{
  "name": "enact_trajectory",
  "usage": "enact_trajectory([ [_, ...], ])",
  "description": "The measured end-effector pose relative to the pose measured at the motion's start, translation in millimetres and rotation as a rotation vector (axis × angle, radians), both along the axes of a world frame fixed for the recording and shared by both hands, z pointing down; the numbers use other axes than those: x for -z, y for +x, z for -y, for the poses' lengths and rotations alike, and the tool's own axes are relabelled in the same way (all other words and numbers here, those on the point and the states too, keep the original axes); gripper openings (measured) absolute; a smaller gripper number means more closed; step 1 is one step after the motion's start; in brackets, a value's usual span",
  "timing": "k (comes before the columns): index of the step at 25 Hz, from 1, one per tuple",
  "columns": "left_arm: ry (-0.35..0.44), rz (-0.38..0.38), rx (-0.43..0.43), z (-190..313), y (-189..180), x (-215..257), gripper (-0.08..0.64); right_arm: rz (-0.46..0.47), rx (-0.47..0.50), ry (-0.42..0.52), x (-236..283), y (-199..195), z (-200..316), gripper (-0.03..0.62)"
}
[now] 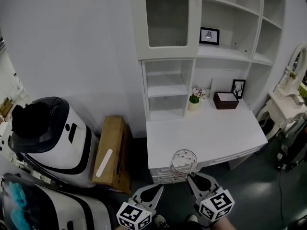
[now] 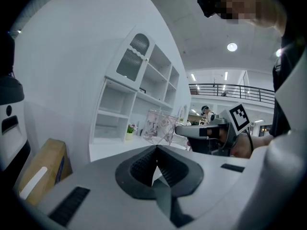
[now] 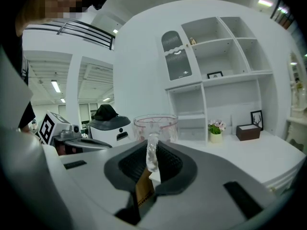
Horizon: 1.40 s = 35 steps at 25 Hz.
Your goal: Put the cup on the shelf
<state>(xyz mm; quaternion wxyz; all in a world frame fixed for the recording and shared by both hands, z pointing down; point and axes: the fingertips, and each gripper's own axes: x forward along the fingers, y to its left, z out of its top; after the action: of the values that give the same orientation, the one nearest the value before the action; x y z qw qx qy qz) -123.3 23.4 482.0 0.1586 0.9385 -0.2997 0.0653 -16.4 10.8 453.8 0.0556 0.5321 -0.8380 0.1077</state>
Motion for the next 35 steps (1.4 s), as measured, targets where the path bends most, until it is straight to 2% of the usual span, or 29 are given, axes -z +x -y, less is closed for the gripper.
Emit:
enact_trajectory([
  [10,-0.015,0.001,0.010,13.6,-7.4,-3.9,0.005,-0.014,0.021,0.003,3.1,-9.4,19.8,0.034],
  [16,-0.012,0.005,0.054,31.3,-0.9,-2.4,0.005,-0.015,0.060,0.006,3.2,-2.1,40.5,0.034],
  [35,0.001,0.001,0.195,91.1,58.1,2.4,0.005,-0.007,0.175,-0.006,0.7,58.0,111.4,0.034],
])
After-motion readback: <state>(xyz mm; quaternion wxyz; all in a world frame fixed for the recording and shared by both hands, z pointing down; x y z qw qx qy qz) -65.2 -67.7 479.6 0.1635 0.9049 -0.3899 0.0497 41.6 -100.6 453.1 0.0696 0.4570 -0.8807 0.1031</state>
